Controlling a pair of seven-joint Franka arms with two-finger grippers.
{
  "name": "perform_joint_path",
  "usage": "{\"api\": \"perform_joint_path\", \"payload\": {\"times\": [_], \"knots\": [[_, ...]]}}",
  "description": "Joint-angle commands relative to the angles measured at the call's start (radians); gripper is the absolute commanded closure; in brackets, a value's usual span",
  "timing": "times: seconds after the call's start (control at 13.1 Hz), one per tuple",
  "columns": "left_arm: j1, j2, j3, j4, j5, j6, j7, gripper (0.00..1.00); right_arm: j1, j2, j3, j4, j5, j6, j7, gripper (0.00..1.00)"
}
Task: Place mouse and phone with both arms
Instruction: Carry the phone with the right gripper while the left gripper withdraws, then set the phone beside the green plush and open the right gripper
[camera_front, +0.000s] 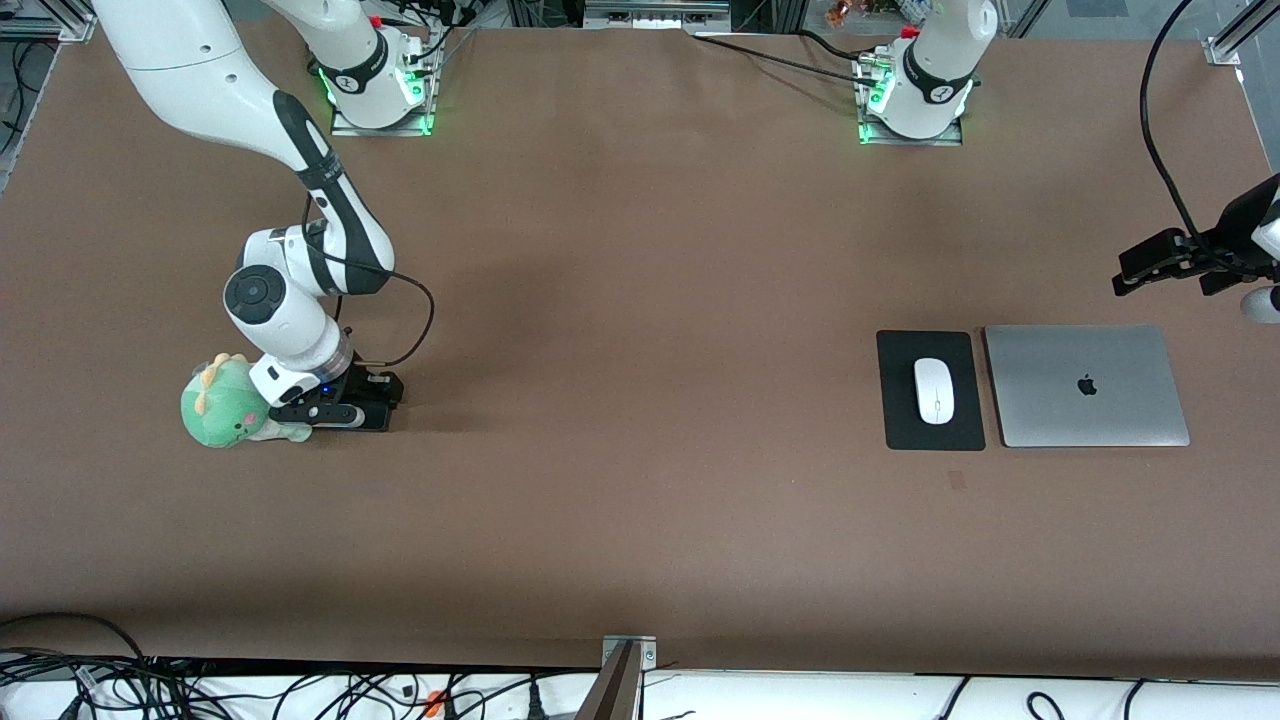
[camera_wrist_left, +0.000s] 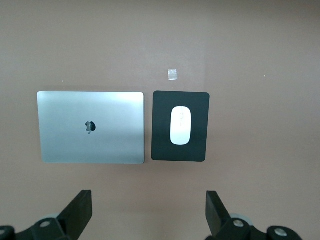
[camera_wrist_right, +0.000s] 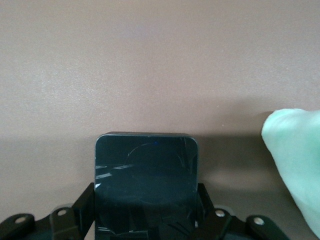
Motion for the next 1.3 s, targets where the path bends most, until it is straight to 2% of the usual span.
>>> {"api": "perform_joint_path", "payload": {"times": [0.0,0.08,0.46,0.61,0.77,0.92,1.07,1.23], "knots": [[-0.138,-0.011,0.134,-0.010,-0.010,-0.009,0.014,0.00,-0.022,-0.014,0.009,-0.012,0.016,0.018,-0.043,0.00],[-0.155,-0.011,0.153,-0.007,-0.010,-0.017,0.014,0.00,-0.022,-0.015,0.009,-0.011,0.016,0.016,-0.043,0.00],[-0.154,-0.010,0.153,-0.004,-0.020,-0.011,0.014,0.00,-0.022,-0.027,0.012,0.026,0.016,-0.022,-0.044,0.00],[-0.154,-0.005,0.153,-0.001,-0.020,-0.008,0.014,0.00,-0.022,-0.038,0.013,0.075,0.027,-0.104,-0.044,0.00],[-0.154,-0.002,0.155,0.004,-0.020,-0.008,0.014,0.00,-0.022,-0.069,0.016,0.116,0.079,-0.199,-0.046,0.00],[-0.152,0.025,0.163,0.010,-0.020,-0.008,-0.009,0.00,-0.022,-0.118,0.017,0.170,0.094,-0.333,-0.053,0.00],[-0.141,0.026,0.166,0.010,-0.022,-0.008,-0.100,0.00,-0.022,-0.168,0.010,0.205,0.154,-0.434,-0.111,0.00],[-0.143,0.033,0.164,0.014,-0.022,-0.008,-0.118,0.00,-0.022,-0.223,-0.016,0.230,0.163,-0.526,-0.206,0.00]]}}
